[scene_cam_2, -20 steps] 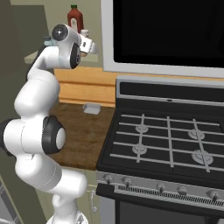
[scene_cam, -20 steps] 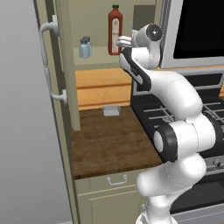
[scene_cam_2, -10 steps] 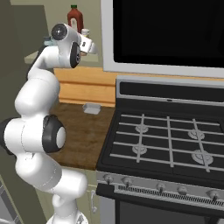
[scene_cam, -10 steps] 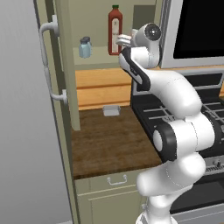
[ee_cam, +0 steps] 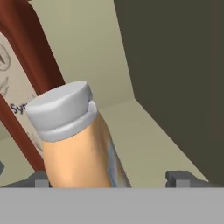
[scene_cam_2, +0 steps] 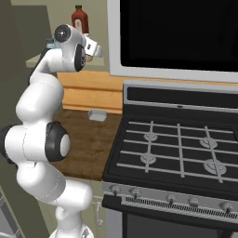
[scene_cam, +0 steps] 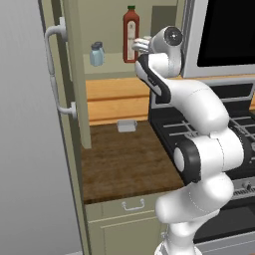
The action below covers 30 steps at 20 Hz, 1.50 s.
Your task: Put the shaker and condiment bottle from the counter next to their counterparts in the cabinet.
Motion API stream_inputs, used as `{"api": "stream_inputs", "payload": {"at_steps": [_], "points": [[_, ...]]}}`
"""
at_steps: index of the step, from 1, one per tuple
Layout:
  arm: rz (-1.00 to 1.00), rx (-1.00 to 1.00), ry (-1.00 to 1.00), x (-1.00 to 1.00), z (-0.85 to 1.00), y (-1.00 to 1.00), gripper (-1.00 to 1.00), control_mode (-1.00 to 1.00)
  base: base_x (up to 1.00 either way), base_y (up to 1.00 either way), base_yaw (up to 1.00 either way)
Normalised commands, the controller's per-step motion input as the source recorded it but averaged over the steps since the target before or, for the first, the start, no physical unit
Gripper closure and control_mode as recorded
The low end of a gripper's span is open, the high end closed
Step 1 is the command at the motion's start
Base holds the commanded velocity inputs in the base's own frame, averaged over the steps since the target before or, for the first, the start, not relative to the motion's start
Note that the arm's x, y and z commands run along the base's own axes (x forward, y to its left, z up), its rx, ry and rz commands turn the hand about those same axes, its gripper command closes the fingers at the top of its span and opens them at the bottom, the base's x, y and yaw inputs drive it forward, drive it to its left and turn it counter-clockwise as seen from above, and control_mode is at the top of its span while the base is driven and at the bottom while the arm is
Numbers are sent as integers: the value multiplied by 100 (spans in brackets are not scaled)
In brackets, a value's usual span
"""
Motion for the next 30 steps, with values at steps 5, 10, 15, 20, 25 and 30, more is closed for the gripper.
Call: {"api": "stream_inputs", "payload": {"at_steps": [5, 10, 15, 20, 25, 30], "points": [[0, -3, 0, 7, -3, 2, -100, -100, 0, 0, 0], [0, -8, 0, -2, 0, 0, -100, -100, 0, 0, 0], [0, -11, 0, -4, 0, 0, -100, -100, 0, 0, 0], [0, -11, 0, -3, 0, 0, -100, -100, 0, 0, 0], [0, -1, 0, 0, 14, -9, -100, -100, 0, 0, 0], [0, -1, 0, 0, 26, 0, -100, -100, 0, 0, 0]]}}
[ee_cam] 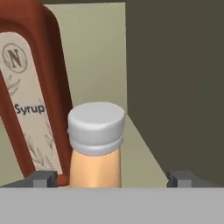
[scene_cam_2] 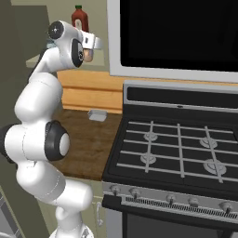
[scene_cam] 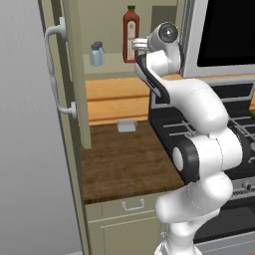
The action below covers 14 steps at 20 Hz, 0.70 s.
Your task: Put the shaker and condiment bottle from the counter next to their counterparts in the cabinet.
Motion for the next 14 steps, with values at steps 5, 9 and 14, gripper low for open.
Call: {"api": "stream_inputs", "payload": {"at_steps": [5, 9, 14], "points": [[0, 0, 0, 0, 30, 0, -100, -100, 0, 0, 0], [0, 0, 2, -27, 21, 7, -100, -100, 0, 0, 0], [0, 0, 1, -46, 37, 11, -100, -100, 0, 0, 0]]}}
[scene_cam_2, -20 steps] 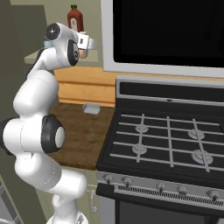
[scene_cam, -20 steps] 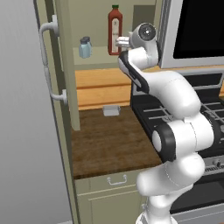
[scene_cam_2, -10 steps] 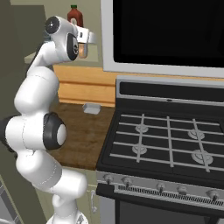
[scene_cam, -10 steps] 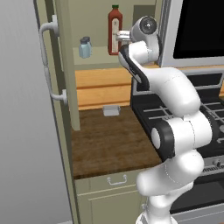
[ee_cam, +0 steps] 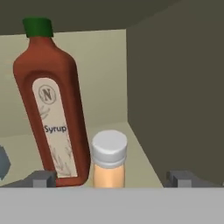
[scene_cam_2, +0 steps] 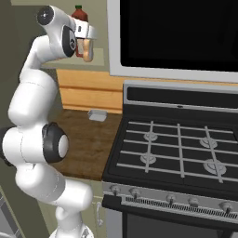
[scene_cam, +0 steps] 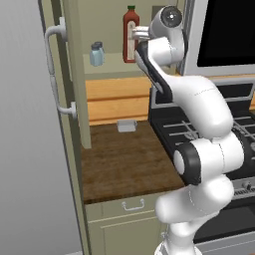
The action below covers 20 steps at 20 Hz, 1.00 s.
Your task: Put the shaker and condiment bottle from the counter next to their counterparts in the cabinet.
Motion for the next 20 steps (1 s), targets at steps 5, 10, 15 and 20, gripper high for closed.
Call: {"api": "stream_inputs", "payload": {"at_steps": [5, 10, 15, 20], "points": [[0, 0, 0, -89, 10, 1, -100, -100, 0, 0, 0], [6, -3, 0, -96, 0, 0, -100, -100, 0, 0, 0], [12, -15, 0, -100, -20, 1, -100, -100, 0, 0, 0], [13, -20, 0, -100, -27, 2, -100, -100, 0, 0, 0]]}}
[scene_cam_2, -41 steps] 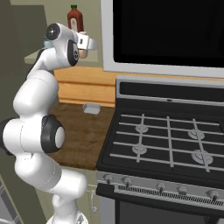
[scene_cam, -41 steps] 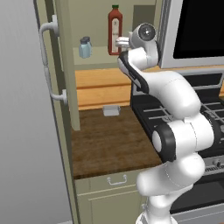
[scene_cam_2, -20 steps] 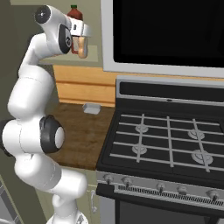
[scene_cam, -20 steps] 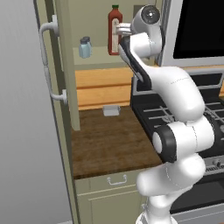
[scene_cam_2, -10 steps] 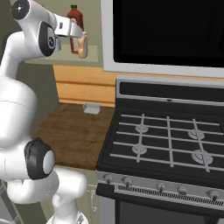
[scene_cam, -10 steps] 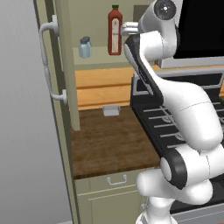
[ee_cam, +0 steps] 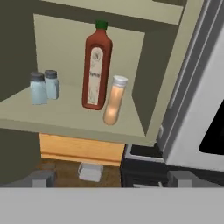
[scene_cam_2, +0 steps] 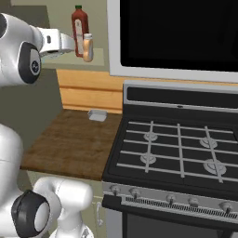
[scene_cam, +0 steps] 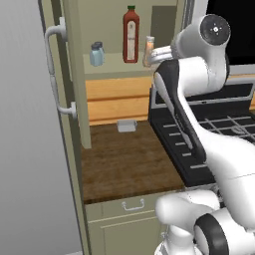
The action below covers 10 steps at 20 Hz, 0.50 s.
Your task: Put the shaker and condiment bottle from the counter next to their counterparts in the cabinet.
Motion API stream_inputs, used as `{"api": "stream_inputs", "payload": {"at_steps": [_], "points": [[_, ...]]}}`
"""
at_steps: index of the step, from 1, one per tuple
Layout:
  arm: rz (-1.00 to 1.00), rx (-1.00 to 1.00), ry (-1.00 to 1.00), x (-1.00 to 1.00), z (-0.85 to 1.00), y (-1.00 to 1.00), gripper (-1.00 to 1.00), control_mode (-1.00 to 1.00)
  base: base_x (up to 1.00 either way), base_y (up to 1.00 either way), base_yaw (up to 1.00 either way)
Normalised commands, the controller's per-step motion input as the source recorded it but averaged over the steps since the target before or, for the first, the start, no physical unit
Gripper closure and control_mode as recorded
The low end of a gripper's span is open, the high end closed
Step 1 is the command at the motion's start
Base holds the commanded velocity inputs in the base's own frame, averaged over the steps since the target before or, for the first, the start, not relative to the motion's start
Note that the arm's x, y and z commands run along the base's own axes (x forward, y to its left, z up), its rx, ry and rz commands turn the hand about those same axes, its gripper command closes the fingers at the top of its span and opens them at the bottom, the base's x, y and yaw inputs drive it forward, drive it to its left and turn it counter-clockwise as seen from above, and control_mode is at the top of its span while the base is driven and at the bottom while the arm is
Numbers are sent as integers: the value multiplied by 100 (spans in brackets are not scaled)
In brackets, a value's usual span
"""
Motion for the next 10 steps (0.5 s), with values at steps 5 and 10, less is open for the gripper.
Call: {"api": "stream_inputs", "payload": {"at_steps": [5, 10], "points": [[15, -18, 1, -100, -24, 0, -100, -100, 0, 0, 0], [16, -19, 5, -100, -28, 0, -100, -100, 0, 0, 0]]}}
